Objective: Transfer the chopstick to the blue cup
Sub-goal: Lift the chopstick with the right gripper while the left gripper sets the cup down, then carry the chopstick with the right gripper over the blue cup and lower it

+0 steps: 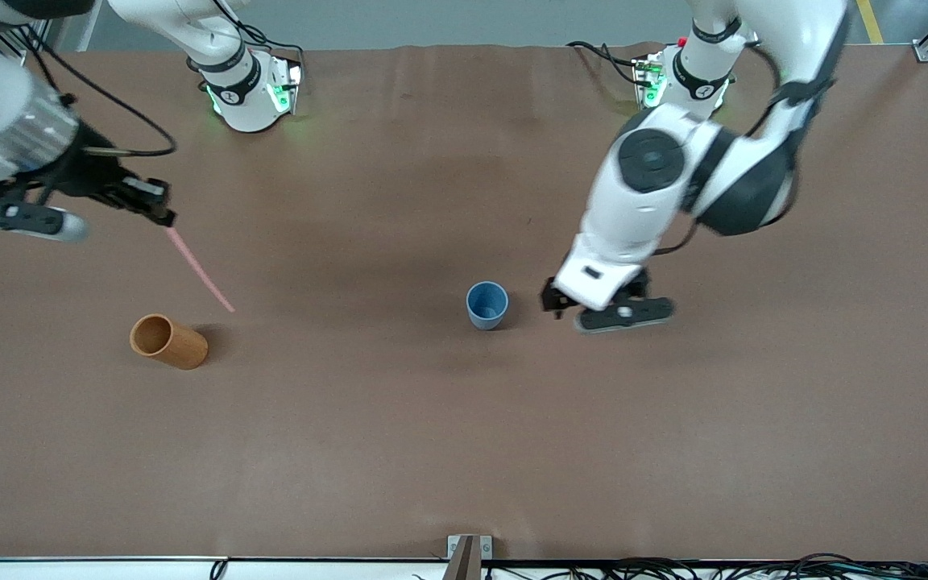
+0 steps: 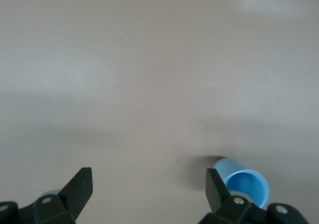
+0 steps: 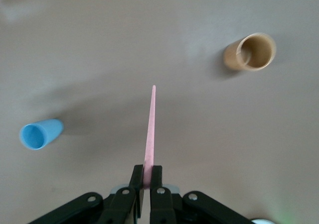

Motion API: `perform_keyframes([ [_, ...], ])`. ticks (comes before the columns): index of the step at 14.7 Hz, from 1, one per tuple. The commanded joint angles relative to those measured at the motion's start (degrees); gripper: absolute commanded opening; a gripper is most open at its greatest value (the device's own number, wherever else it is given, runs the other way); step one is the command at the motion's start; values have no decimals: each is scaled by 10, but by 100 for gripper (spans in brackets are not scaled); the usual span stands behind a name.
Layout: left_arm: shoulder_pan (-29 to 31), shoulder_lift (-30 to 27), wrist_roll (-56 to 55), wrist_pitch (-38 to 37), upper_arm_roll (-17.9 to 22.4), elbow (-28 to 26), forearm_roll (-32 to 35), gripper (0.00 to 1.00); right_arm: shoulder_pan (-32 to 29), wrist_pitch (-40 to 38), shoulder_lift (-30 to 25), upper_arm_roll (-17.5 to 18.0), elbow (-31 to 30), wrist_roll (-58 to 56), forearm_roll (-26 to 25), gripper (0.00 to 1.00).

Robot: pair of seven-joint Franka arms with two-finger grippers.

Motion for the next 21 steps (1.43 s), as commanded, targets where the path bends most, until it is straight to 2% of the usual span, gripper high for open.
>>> perform_keyframes([
  [1, 5, -66, 135, -32, 82, -20, -77, 100, 81, -30, 89, -7, 119, 118, -7, 3],
  [3, 17, -96, 242, -76, 125, -17, -101, 100, 132, -23, 113, -7, 142, 177, -5, 3],
  [6, 55, -139, 357, -135, 132, -1, -98, 100, 201, 23, 155, -7, 166, 277, -5, 2],
  [9, 54, -147, 407, -261, 163, 77, -94, 100, 250, 46, 223, -7, 223, 341, -5, 2],
  [10, 52, -153, 418, -287, 163, 84, -95, 100, 261, 52, 233, -7, 226, 352, -6, 2],
  [12, 54, -179, 416, -296, 162, 64, -100, 100, 287, 76, 249, -7, 224, 377, -6, 2],
  [16, 54, -177, 413, -293, 160, 64, -100, 100, 322, 116, 284, -7, 222, 418, -7, 3],
  [21, 63, -177, 394, -284, 159, 64, -104, 100, 332, 146, 308, -7, 220, 424, -10, 4],
])
